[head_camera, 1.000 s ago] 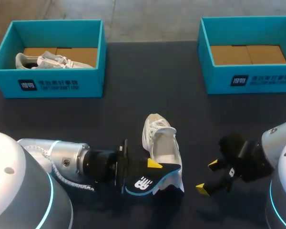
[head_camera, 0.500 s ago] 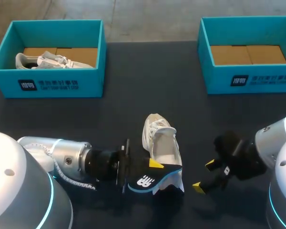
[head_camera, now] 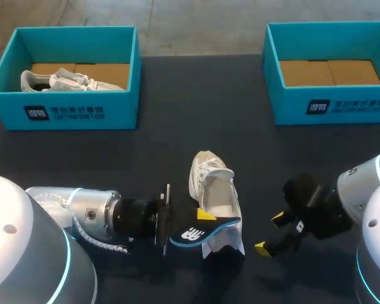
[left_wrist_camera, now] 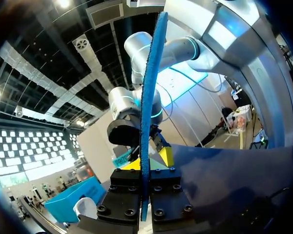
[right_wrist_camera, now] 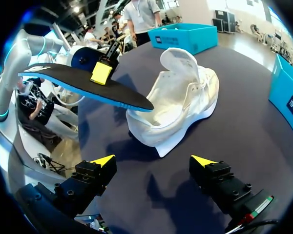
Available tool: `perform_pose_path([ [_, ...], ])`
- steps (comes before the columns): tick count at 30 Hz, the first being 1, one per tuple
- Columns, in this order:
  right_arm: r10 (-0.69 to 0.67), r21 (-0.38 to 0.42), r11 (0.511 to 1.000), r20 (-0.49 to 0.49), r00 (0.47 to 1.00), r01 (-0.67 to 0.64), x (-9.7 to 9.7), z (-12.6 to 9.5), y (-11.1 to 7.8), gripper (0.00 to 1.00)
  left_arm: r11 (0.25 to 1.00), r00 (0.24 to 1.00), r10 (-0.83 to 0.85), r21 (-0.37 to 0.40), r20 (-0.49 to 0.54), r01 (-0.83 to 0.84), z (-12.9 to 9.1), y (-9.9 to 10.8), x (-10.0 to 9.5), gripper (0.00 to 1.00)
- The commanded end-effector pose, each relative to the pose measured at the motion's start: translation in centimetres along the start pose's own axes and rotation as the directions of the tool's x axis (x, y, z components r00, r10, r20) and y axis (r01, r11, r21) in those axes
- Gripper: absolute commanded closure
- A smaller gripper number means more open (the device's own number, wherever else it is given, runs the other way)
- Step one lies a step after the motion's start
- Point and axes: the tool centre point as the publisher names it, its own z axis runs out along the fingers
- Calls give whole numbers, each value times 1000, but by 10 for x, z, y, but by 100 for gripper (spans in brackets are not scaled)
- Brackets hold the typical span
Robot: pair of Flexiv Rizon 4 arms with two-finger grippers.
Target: Take the shoe out of the shoebox, open the shoe tongue, remove and reinsert the insole, then place the shoe into the shoebox
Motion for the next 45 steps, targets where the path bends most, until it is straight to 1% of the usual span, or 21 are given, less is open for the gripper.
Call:
perform_pose_path([
  [1,0,-1,1000,1,1000,0,1,-2,-1,0,1000,1000,-7,-2,-3,7,5,7,0,100],
  [5,0,-1,1000,1,1000,0,1,-2,-1,0,1000,1000,-15,-13,-2,15,5,12,0,100],
  [12,-32,5,999,-13,999,32,-2,8,9,0,999,1000,-27,-23,5,27,4,19,-1,100],
  [17,-41,23,999,-22,999,42,-7,14,13,0,999,999,-32,-30,5,32,3,22,-2,100],
  [23,-34,30,999,-26,999,34,-13,21,12,0,999,999,-35,-32,3,35,3,25,-1,100],
  [29,-20,33,999,-26,999,21,-15,26,11,0,999,999,-37,-33,6,37,1,28,-1,100],
  [40,-18,34,999,-26,1000,19,-14,27,11,0,998,998,-54,-31,12,54,-1,29,0,100],
  [45,-18,34,999,-26,1000,19,-14,27,11,0,997,998,-64,-42,10,64,-2,33,2,100],
])
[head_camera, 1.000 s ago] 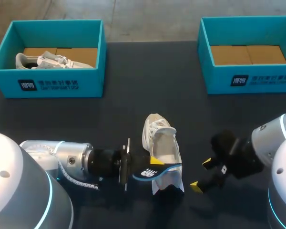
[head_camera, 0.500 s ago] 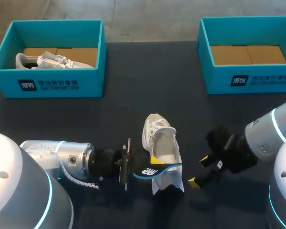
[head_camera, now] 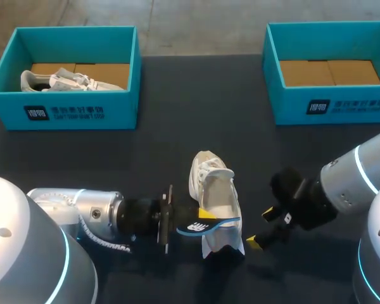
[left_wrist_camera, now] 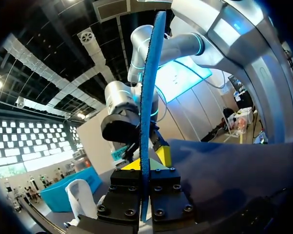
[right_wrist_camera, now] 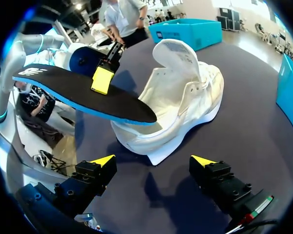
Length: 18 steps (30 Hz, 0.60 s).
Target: Take the shoe out of the shoebox, open the shoe tongue, remove and reinsert the insole, then place the shoe into the shoebox
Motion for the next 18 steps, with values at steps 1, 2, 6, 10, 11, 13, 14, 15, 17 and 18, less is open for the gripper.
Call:
perform_pose_path([
  [1,1,0,1000,5,1000,-1,2,1,0,0,1000,1000,-5,-5,0,5,1,3,2,100],
  [2,1,0,1000,5,1000,-1,2,1,0,0,1000,1000,-9,-8,2,9,1,4,2,100],
  [6,1,0,1000,5,1000,-1,2,1,0,0,1000,1000,-12,-13,2,12,0,8,2,100],
  [10,1,0,1000,5,1000,-1,2,1,0,0,1000,1000,-14,-23,6,14,0,12,1,100],
  [11,1,0,1000,5,1000,-1,2,1,0,0,999,1000,-11,-32,7,12,0,14,0,100],
  [13,1,0,1000,5,1000,-1,2,1,0,0,999,1000,-12,-39,11,12,0,16,0,100],
  [14,1,0,1000,5,1000,-1,2,1,0,0,999,1000,-13,-40,12,13,0,17,0,100],
  [15,1,0,1000,5,1000,-1,2,1,0,0,999,1000,-14,-43,16,14,0,18,-1,100],
  [17,1,0,1000,5,1000,-1,2,1,0,0,999,1000,-16,-44,18,17,0,20,-1,100],
  [18,1,0,1000,5,1000,-1,2,1,0,0,999,1000,-17,-46,20,18,0,21,-2,100],
])
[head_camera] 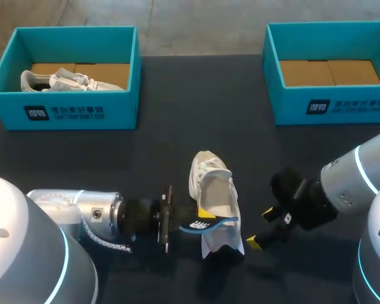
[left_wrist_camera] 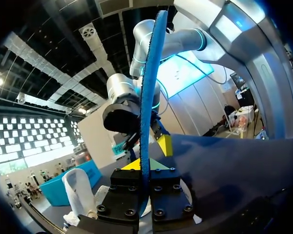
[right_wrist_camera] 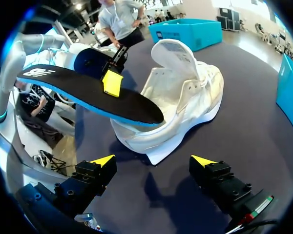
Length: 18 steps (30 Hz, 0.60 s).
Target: Take the shoe out of the shoebox, open the shoe tongue, remove and reinsert the insole, then place the shoe into the shoebox
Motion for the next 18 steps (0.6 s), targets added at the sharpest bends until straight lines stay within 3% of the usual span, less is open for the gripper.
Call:
perform_pose_path([
  [1,1,0,1000,4,1000,-1,2,1,0,0,1000,1000,-2,-4,6,2,3,4,0,100],
  [18,1,0,1000,4,1000,-1,2,1,0,0,1000,1000,-12,-4,6,12,7,23,-6,100],
])
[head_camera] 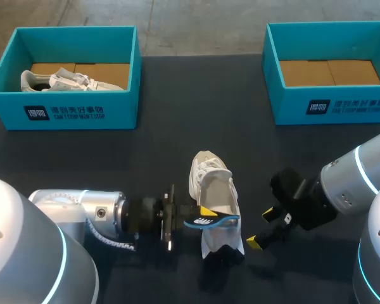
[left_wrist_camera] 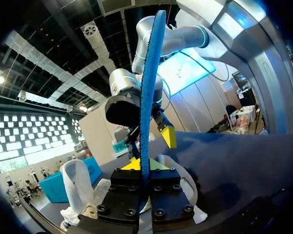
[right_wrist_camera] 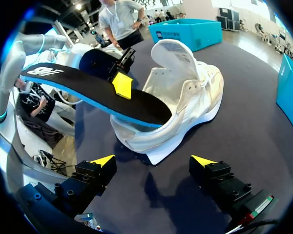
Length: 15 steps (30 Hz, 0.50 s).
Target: Take the shoe out of the shoebox, open the shoe tongue, remove and reinsert the insole, then place the shoe into the shoebox
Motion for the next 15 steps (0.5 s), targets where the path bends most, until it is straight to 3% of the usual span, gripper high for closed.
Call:
perform_pose_path([
  [1,1,1,1000,4,1000,-1,2,1,0,0,1000,1000,-1,4,-3,1,5,8,-2,100],
  [15,1,1,1000,4,1000,-1,2,1,0,0,999,1000,-8,-49,-6,8,10,23,-8,100],
])
